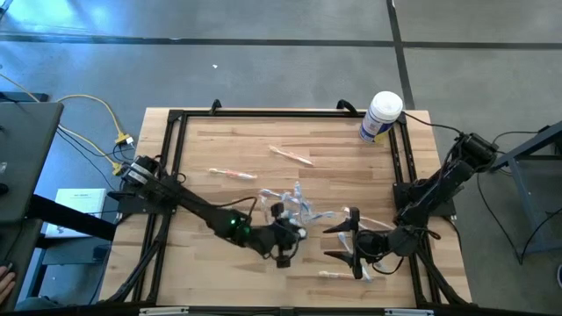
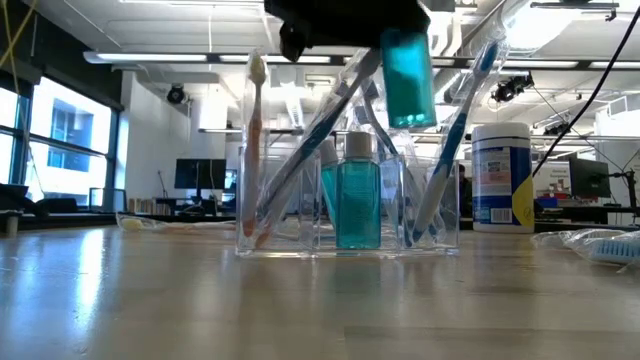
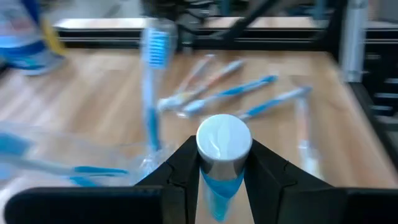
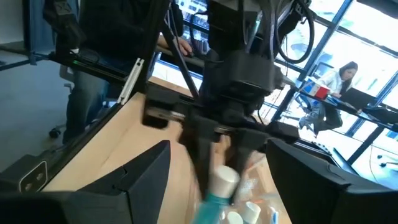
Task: Pick & Place toothbrushing station
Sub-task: Put the blue mouthwash into the transparent organizer
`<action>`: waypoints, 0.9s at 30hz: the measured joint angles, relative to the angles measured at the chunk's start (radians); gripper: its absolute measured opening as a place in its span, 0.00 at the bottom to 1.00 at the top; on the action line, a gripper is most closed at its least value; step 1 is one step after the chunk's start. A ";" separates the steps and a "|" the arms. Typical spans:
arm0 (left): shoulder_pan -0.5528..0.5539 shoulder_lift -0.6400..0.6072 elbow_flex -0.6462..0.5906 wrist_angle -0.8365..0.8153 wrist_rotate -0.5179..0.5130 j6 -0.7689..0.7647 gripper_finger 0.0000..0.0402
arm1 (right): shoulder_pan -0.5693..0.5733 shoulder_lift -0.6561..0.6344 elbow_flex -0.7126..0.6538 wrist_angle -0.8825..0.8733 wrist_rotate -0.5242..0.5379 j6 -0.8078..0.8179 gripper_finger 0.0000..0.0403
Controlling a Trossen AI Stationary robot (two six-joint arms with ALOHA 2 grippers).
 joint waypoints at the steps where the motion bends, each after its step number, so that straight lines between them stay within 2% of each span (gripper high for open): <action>1: 0.001 0.000 0.000 -0.001 -0.018 0.012 0.22 | 0.005 0.000 0.000 -0.001 0.002 0.000 0.64; 9: 0.032 0.000 0.001 -0.034 -0.078 0.015 0.22 | 0.027 0.000 0.000 0.002 0.002 -0.026 0.64; 14: 0.034 0.003 0.001 -0.089 -0.171 0.013 0.22 | 0.027 0.000 0.000 0.003 0.002 -0.026 0.64; 27: 0.030 0.004 0.001 -0.137 -0.162 -0.051 0.22 | 0.027 0.000 0.000 0.001 0.003 -0.022 0.64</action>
